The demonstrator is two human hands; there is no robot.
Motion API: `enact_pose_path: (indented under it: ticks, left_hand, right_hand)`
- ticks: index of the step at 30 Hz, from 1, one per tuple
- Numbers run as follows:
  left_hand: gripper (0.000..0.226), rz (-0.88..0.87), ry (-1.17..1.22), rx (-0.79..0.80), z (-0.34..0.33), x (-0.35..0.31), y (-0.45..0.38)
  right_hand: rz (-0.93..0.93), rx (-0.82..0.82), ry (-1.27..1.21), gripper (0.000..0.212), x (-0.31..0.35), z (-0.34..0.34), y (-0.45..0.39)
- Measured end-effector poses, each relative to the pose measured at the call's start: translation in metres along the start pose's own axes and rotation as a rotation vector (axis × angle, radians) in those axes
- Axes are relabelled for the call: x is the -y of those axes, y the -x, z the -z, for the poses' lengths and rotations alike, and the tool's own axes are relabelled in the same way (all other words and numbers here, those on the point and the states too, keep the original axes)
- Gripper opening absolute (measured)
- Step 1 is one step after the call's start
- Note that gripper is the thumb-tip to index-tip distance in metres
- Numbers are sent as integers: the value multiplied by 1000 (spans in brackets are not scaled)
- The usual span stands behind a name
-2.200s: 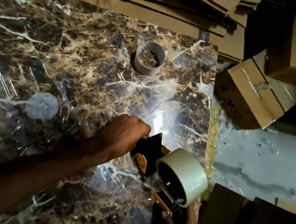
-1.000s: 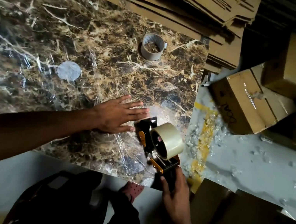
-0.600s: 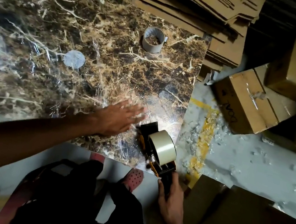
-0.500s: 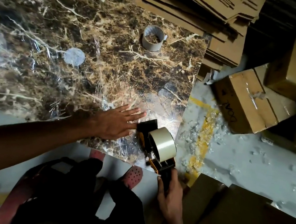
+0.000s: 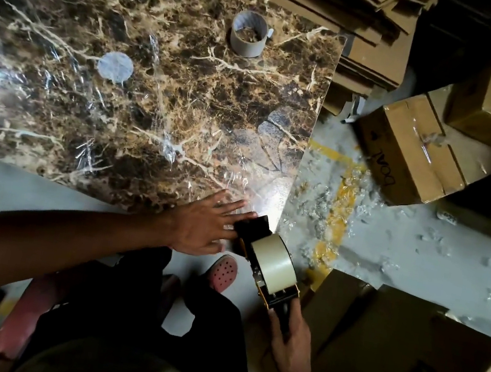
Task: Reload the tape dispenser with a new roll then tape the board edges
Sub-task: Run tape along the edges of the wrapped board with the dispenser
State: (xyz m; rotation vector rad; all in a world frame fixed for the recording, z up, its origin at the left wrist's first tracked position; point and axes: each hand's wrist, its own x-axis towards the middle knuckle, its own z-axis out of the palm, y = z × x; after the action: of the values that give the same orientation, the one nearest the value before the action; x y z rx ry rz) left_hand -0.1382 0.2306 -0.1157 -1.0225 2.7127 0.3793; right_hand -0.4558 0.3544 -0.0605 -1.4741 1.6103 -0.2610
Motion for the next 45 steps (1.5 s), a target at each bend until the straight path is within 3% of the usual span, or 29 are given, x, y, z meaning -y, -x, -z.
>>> enact_pose_path:
  ticks: [4,9,13,17,19,27,32,37,40,45]
  left_hand:
    - [52,26,24,-26,-7,-20,0]
    - [57,-65,-24,-13,-10,-38,-3]
    - [64,-100,-26,-35,-10,-47,-7]
    - [70,-137,-48,-35,-10,-51,-9]
    - [68,-145,-17,-34,-9,-46,-10]
    - [71,-24,36,-23,4,-17,-19]
    - [78,-24,2,-39,-1,-22,-20]
    - [80,-24,-11,-23,-2,-22,-23]
    - [81,-23,-23,-18,-2,-22,-23]
    - [80,-25,-35,4,0,-22,-24]
  right_hand:
    - [-43,-25,-33,38,-11,9,11]
    - [-61,-76,-31,22,-38,18,32]
    - [-100,-63,-52,47,-58,23,42]
    - [-176,-63,-99,33,-61,19,48]
    - [-235,-60,-159,43,-61,18,46]
    - [-285,-99,-303,30,-79,20,64]
    - [-346,-61,-337,44,-77,31,66]
    - [-365,-130,-424,53,-69,31,63]
    - [-379,-82,-433,42,-75,27,64]
    - [-496,-59,-649,10,-69,26,64]
